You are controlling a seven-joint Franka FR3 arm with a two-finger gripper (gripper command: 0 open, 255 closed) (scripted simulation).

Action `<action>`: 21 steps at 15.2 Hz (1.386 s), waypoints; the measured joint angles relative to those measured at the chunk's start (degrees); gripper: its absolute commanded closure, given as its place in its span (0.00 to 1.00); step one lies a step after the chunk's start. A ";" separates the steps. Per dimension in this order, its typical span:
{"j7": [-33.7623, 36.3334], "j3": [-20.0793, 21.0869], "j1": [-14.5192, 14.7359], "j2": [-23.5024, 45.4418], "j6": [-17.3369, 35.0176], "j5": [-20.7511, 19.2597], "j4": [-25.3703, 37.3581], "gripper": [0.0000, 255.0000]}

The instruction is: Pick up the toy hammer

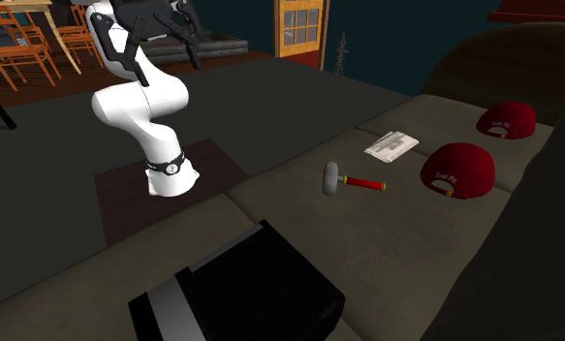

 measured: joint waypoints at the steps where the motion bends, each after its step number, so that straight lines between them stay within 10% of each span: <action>1: 0.00 0.00 0.00 0.00 0.00 0.00 0.00 0.00; 21: 2.76 14.07 8.32 27.69 19.19 2.04 3.78 0.00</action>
